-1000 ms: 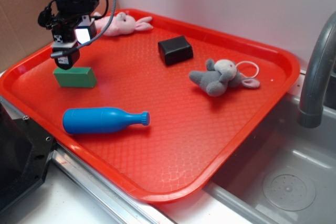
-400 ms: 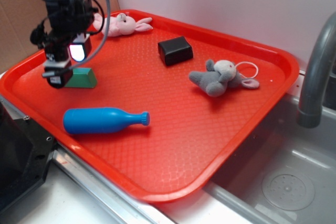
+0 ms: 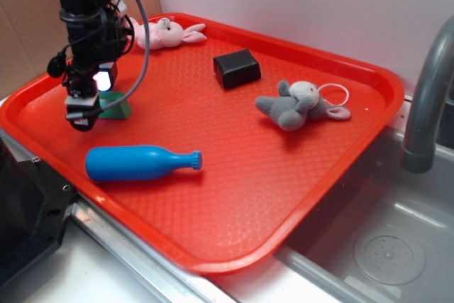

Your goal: Grab the green block.

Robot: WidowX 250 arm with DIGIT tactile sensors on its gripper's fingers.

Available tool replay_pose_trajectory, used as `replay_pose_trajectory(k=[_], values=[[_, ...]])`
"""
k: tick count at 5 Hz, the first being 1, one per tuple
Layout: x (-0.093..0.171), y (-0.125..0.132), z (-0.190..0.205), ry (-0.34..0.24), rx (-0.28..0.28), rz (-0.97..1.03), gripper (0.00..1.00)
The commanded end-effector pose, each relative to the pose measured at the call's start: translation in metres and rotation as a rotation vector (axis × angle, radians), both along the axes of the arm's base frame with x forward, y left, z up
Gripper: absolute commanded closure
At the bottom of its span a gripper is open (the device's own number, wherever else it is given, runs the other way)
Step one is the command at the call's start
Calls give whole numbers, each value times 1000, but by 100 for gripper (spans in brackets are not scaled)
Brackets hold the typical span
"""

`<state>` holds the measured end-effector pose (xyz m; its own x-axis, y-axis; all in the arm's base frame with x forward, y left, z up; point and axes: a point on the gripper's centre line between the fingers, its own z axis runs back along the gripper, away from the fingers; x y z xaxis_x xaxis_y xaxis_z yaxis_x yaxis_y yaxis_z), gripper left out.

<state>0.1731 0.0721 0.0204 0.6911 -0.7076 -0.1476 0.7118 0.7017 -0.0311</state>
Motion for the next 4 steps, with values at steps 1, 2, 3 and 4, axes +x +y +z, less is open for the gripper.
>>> replay_pose_trajectory(k=[1, 2, 3, 4], values=[[8, -4, -5, 14, -5, 30, 100], [13, -7, 10, -21, 4, 63, 100], [27, -21, 60, -72, 44, 248, 100], [33, -49, 112, -156, 58, 499, 100]])
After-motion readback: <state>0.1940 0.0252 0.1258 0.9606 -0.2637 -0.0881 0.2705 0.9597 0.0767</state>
